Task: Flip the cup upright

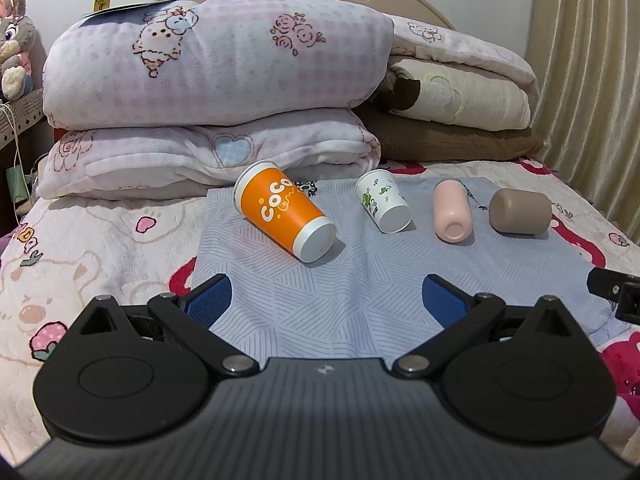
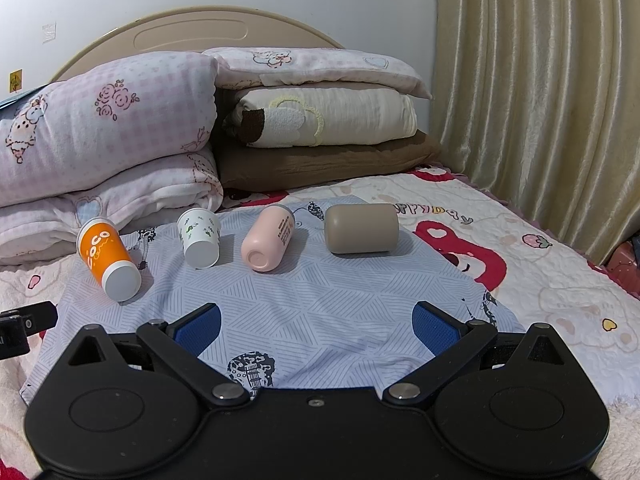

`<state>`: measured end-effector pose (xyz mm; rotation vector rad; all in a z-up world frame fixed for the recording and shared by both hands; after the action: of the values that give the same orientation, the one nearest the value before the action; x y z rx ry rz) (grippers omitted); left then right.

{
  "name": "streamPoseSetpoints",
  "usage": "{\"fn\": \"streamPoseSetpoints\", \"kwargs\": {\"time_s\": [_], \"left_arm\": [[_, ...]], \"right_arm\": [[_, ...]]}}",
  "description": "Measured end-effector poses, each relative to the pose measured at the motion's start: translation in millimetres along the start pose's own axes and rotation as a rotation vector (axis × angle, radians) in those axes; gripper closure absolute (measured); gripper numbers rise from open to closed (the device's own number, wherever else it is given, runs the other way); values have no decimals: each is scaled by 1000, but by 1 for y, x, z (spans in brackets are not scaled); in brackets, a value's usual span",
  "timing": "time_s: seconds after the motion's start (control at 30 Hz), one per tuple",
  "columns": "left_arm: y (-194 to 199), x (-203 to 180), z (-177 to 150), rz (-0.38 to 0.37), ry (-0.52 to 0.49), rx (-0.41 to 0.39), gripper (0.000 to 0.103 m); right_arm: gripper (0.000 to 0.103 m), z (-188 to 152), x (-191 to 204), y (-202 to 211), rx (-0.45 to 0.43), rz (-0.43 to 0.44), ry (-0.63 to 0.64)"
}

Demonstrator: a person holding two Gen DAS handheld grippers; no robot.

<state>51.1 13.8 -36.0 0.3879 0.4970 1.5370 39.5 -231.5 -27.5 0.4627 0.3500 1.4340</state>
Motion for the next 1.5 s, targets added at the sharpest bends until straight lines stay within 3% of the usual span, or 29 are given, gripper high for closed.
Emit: {"fn": "streamPoseSetpoints", "kwargs": {"time_s": [0.93,1.1,1.33,1.5], "left_arm": [[0,-7,-1,-5,-25,28,0],[0,-7,13,-8,-37,97,0],[-10,-15,60,-14,-103,121,0],[-39,-22,97,-16,-94,136,0]], "right_arm": [[0,-1,0,0,14,16,1],[0,6,3,-4,62,141,45],[0,35,33,-13,117,427,276],[0,62,57,-25,60,571,362]]}}
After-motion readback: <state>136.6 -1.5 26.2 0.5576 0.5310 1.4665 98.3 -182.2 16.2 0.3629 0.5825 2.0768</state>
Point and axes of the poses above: each gripper's, at about its wrist camera, not at the fingertips, and y roughly against the way its jaws point, x to its left, z to its top, the point moved 6 cm from there along -y, roughly the way its jaws point, and after that the axes turned 3 degrees about -y, right-handed, at the moved point
